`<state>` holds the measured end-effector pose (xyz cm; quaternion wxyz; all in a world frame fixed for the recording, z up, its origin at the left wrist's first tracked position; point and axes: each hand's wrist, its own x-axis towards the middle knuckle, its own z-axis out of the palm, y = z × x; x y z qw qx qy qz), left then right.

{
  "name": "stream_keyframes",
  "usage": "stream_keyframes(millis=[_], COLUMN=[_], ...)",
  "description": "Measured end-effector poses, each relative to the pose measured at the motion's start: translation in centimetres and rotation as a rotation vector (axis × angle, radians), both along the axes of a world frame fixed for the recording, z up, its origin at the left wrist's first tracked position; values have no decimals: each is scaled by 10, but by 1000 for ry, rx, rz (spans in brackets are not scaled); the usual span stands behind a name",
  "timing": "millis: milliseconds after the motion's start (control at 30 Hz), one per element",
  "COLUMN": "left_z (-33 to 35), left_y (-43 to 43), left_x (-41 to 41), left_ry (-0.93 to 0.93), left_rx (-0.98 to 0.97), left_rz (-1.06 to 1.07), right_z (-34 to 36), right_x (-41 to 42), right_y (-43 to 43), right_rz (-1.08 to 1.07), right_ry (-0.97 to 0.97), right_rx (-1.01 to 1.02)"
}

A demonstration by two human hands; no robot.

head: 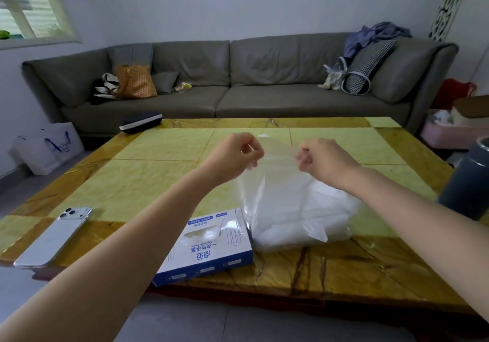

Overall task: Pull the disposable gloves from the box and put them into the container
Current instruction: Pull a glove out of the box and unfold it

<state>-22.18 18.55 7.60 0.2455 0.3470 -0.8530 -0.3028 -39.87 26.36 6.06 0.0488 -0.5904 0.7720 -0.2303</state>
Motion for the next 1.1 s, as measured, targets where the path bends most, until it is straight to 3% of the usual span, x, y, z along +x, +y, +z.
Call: stream_keyframes(millis=[167,367,433,533,633,833,1000,1100], left_z=[7,35,35,20,-15,-61,-60,-51], left_y=[-22,-25,-24,-15,-14,-24,-25,-21], left_x=[-17,-39,-38,-26,-8,-3,-25,-39], left_ry=[-55,411,439,440,258,-501,-943,-1081], left_rx=[-114,-100,-219,-227,-213,-216,-123,-145], left_rz=[101,146,148,81,-17,-210,-293,-334], right_z=[8,41,47,41,15,-37,-56,-45], right_x=[-24,-45,-49,-53,-55,-53,-53,-53], right_y=[-14,-22,-17,-5,5,5,-12,-18], right_rz=[-52,-41,-1,94,240,354,382,474], right_ry=[26,138,164,184,152,-1,-62,-134], right_rx=[-139,-612,-747,-792,-556,266,506,634])
